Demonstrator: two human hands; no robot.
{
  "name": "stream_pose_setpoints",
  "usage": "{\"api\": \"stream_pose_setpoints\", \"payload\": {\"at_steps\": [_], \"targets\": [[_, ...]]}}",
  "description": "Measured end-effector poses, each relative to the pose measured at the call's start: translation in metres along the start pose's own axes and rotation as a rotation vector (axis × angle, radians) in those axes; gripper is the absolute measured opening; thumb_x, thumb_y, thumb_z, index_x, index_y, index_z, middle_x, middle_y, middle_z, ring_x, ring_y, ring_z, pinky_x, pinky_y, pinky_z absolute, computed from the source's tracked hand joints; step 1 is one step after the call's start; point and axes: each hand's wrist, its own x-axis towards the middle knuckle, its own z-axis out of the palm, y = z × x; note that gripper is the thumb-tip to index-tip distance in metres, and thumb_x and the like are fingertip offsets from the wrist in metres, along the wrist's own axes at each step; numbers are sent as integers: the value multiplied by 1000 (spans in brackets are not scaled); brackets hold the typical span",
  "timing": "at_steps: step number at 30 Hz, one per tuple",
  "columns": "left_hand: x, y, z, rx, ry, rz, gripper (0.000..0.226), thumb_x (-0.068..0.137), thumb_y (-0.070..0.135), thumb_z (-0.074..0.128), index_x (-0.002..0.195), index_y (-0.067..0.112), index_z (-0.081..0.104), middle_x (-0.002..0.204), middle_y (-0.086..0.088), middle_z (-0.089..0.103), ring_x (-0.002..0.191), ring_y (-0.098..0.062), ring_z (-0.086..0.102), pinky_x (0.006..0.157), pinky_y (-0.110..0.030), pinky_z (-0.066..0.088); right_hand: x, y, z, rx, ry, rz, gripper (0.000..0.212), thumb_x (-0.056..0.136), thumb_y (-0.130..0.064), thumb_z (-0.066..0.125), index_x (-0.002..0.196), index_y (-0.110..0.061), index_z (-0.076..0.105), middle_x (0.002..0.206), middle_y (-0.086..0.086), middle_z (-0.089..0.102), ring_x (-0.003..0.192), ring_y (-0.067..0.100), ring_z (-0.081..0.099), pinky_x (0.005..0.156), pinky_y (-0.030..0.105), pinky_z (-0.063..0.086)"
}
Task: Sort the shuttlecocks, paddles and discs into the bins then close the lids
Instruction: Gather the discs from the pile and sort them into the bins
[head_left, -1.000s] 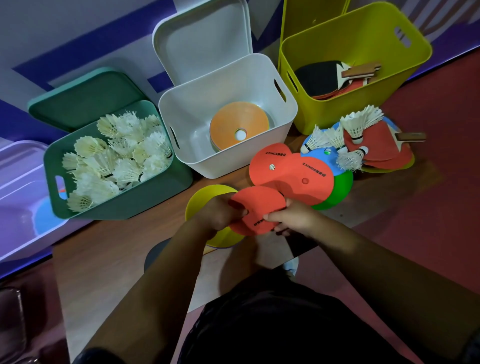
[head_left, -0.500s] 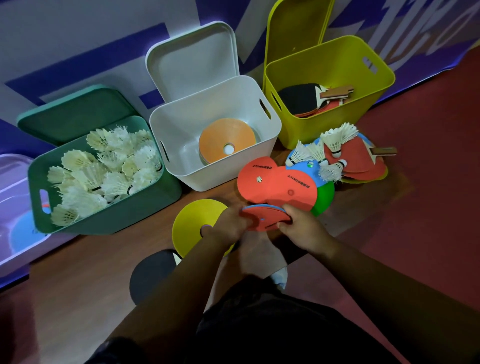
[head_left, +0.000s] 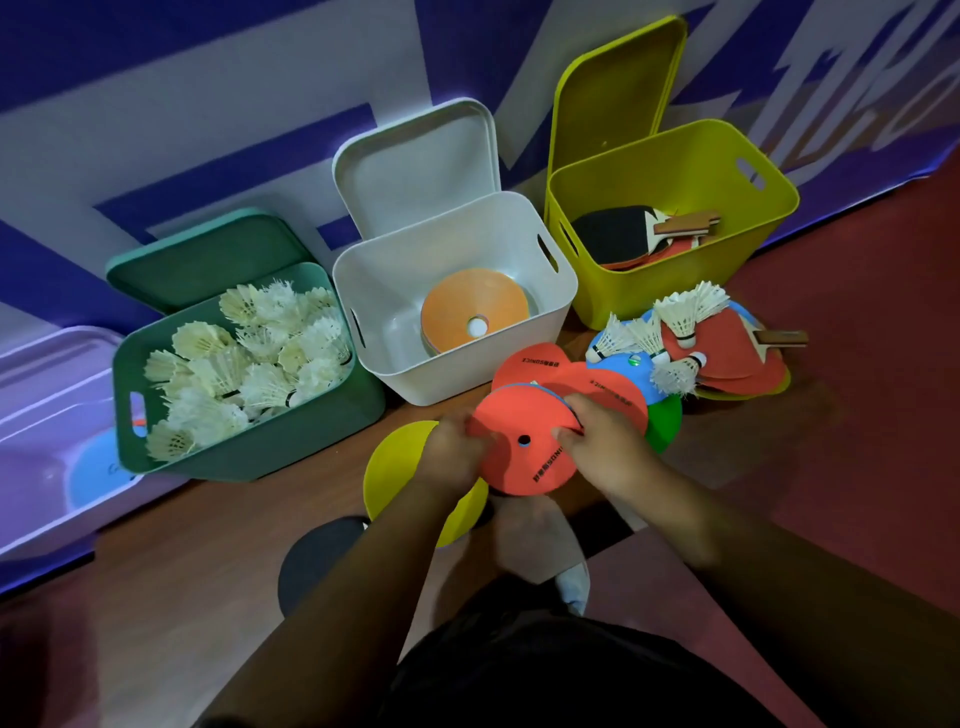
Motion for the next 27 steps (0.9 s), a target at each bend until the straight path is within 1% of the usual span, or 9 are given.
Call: {"api": "stream_pose_setpoints", "payload": {"at_steps": [4, 9, 12, 14, 17, 19, 21, 23, 27], "targets": [[-4, 17, -29, -180, 128, -24, 32, 73, 24, 69, 104, 21, 68, 101, -8, 76, 97, -27, 73, 84, -43, 59, 13, -35, -6, 117, 15, -46, 27, 97, -30, 68, 124, -32, 65, 110, -11, 74, 103, 15, 70, 91, 37, 56], [-24, 29, -81, -314, 245, 20, 12, 91, 13, 68, 102, 14, 73, 90, -6, 78, 82, -20, 69, 77, -38, 54, 22, -92, -5, 320, -17, -111, 25, 97, -23, 69, 121, -30, 70, 106, -12, 77, 98, 7, 72, 87, 34, 57], [-46, 30, -111, -483, 325, 1, 12, 96, 14, 64, 101, 13, 74, 82, -3, 75, 77, -19, 65, 71, -35, 53, 28, -131, 6, 453, -66, -137, 20, 94, -23, 71, 111, -31, 72, 103, -8, 80, 97, 11, 75, 88, 40, 59], [-63, 27, -131, -618, 370, -9, 15, 97, 9, 61, 102, 11, 75, 78, -2, 71, 73, -19, 62, 64, -30, 50, 32, -156, 19, 496, -99, -148, 18, 89, -29, 69, 107, -30, 71, 101, -6, 80, 94, 15, 75, 80, 39, 58], [-89, 13, -160, -699, 437, -4, 26, 98, 3, 59, 112, 17, 76, 85, -1, 74, 74, -14, 66, 63, -27, 54, 32, -194, 42, 476, -179, -155, 17, 92, -32, 68, 109, -29, 70, 97, -4, 79, 85, 18, 75, 68, 36, 55], [-105, -1, -180, -699, 462, -5, 40, 97, -2, 58, 126, 23, 71, 91, -2, 73, 75, -12, 70, 68, -31, 60, 31, -217, 62, 461, -215, -173, 22, 90, -37, 68, 111, -29, 70, 96, -3, 79, 82, 20, 75, 69, 38, 57], [-119, -18, -200, -692, 442, 4, 55, 97, -6, 56, 138, 29, 62, 98, -7, 72, 85, -19, 73, 81, -43, 64, 29, -240, 83, 416, -237, -202, 21, 93, -36, 69, 112, -30, 69, 96, -5, 79, 78, 16, 72, 69, 35, 54], [-132, -36, -221, -694, 447, 10, 62, 96, -10, 54, 143, 30, 57, 101, -10, 71, 92, -26, 74, 89, -52, 63, 25, -262, 105, 353, -244, -227, 20, 92, -41, 68, 111, -34, 68, 97, -8, 78, 81, 16, 73, 70, 39, 58], [-152, -75, -266, -786, 530, -28, 61, 95, -12, 56, 143, 26, 61, 109, -16, 66, 95, -33, 75, 86, -53, 64, 16, -302, 152, 306, -327, -236, 20, 88, -46, 65, 106, -39, 67, 96, -10, 78, 85, 17, 75, 81, 51, 63]]}}
